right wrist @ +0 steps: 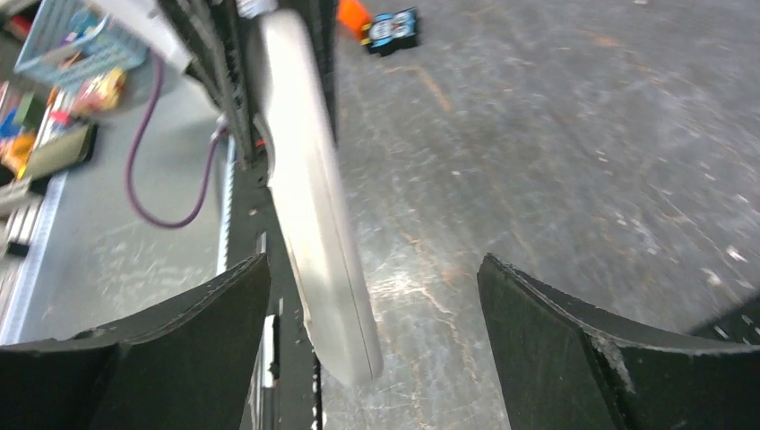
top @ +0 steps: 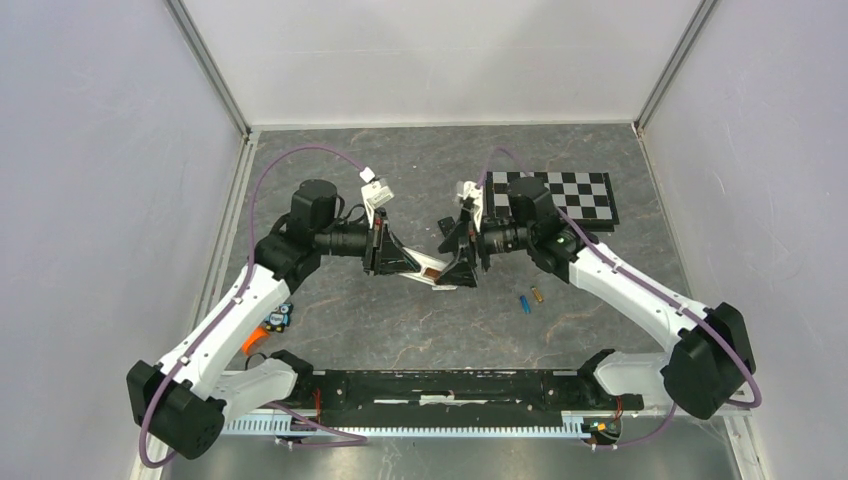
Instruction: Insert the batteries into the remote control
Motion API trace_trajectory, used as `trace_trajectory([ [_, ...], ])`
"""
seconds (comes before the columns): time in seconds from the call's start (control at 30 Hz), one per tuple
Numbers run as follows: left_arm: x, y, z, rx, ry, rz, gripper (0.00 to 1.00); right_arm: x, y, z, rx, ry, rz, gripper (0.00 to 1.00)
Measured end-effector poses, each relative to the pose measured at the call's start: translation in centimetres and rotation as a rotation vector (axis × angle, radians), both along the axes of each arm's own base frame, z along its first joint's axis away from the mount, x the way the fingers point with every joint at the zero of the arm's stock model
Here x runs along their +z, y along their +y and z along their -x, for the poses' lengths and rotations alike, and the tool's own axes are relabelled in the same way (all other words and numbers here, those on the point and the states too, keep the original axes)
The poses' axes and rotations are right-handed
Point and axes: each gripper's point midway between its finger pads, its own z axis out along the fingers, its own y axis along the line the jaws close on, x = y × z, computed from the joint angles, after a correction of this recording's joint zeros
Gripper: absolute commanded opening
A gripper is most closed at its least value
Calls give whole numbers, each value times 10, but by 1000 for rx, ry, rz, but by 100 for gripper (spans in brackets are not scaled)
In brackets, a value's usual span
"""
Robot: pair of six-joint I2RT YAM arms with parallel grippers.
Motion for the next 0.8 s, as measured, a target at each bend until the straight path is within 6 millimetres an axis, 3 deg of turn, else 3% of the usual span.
trace_trajectory([
  [0.13, 23, -4, 6, -74, -67, 50, 3, 6, 11, 27, 152, -39, 11, 65],
  [0.23, 35, -5, 9, -104, -101, 73, 5, 5, 11, 40, 205, -34, 11, 43],
  [0.3, 40, -6, 12, -125, -113, 88, 13, 4, 10, 41, 212, -28, 14, 25],
  [0.4, 44, -6, 11, -134, -137, 98, 39, 6, 10, 45, 218, 7, 8, 3],
  [0.5, 52, -9, 5, -111, -147, 127, 70, 15, 13, 44, 200, 22, -17, 0],
  [0.63, 73, -16, -11, -8, -147, 229, 79, 38, 17, 37, 120, -23, -131, 0],
  [0.8, 100, -16, -31, 172, -100, 423, 81, 73, 19, 34, 23, 26, -327, 0],
])
